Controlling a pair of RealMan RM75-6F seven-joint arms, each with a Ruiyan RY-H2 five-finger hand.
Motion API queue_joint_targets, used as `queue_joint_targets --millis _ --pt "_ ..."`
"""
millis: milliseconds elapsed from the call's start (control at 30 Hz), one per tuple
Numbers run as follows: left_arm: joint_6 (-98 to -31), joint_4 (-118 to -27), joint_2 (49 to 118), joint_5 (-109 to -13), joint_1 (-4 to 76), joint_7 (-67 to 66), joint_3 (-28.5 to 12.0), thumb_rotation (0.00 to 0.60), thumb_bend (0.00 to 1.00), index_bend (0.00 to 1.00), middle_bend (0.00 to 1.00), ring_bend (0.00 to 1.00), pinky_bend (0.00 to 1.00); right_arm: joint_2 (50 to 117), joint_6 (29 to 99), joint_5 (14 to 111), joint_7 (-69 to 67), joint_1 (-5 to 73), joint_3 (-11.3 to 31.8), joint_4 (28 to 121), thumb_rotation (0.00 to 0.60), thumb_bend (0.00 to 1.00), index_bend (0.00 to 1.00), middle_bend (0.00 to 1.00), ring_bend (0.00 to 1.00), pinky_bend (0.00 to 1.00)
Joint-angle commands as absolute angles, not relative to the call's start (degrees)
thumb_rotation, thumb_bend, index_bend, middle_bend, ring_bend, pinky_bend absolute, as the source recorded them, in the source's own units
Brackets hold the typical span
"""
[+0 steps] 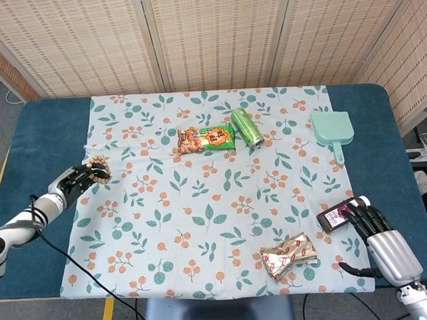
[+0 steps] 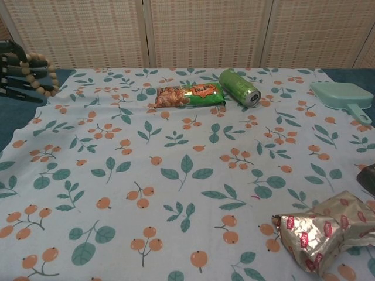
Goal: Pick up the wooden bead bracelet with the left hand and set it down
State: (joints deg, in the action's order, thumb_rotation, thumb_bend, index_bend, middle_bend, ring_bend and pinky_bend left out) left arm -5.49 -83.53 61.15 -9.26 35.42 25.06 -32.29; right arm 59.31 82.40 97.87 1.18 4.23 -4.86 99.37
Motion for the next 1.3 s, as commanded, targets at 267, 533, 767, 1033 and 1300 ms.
queue_joint_targets --millis 267,533,767,1033,1300 --pt "-16.2 -87.7 66.4 -22.5 32.3 25.2 -30.8 0.262 0.51 0.44 0.44 0.23 0.0 59.2 82.5 98.0 1.2 4.2 -4.9 99.6 0.413 0.1 0.0 0.0 0.0 0.0" --pt "-14.7 -86.6 66.6 -23.7 33.8 28.5 -28.7 0.261 0.53 0.49 0.44 0.23 0.0 59.2 82.7 97.9 0.8 4.1 -4.8 99.4 0.412 0.1 0.0 0.0 0.0 0.0" --pt "-14.4 -85.9 66.2 -23.8 35.5 31.0 -27.1 0.292 0.52 0.57 0.44 0.23 0.0 59.3 82.5 97.6 1.1 4.1 -4.7 99.5 0.413 0.1 0.0 0.0 0.0 0.0" --pt "-14.7 -85.8 65.8 -25.2 36.3 32.7 -25.5 0.323 0.52 0.59 0.44 0.23 0.0 59.4 82.3 97.3 1.4 4.1 -4.7 99.5 0.413 0.1 0.0 0.0 0.0 0.0" --pt "-15.1 -86.2 65.7 -26.7 36.3 34.3 -25.1 0.328 0.56 0.6 0.44 0.23 0.0 59.4 82.6 97.5 1.4 4.0 -4.7 99.6 0.413 0.1 0.0 0.0 0.0 0.0"
